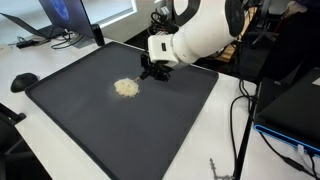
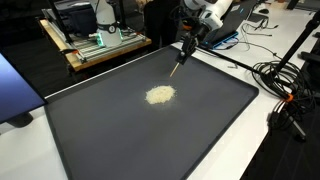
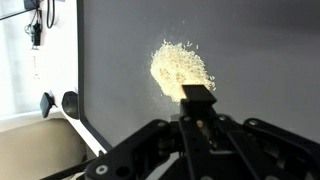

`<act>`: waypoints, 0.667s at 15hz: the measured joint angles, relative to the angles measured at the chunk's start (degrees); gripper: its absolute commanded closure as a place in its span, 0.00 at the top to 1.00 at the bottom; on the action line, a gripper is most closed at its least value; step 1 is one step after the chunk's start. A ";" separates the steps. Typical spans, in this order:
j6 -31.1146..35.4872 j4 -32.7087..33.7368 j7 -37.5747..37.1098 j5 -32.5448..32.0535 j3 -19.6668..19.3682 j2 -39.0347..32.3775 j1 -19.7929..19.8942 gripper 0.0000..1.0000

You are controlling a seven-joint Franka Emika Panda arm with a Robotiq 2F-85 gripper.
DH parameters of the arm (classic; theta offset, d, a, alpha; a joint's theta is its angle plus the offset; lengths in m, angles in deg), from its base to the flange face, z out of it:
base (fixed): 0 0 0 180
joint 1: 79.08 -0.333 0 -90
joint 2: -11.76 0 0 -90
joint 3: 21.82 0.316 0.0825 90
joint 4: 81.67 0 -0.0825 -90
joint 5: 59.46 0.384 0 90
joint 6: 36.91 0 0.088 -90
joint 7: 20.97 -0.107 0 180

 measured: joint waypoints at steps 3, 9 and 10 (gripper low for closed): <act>-4.13 5.38 -0.52 -0.15 -0.05 -4.72 -1.08 0.03; -8.58 15.80 -1.64 -0.30 -0.76 -13.53 -2.11 0.03; -8.81 17.38 -1.81 -0.36 -0.99 -14.78 -2.23 0.03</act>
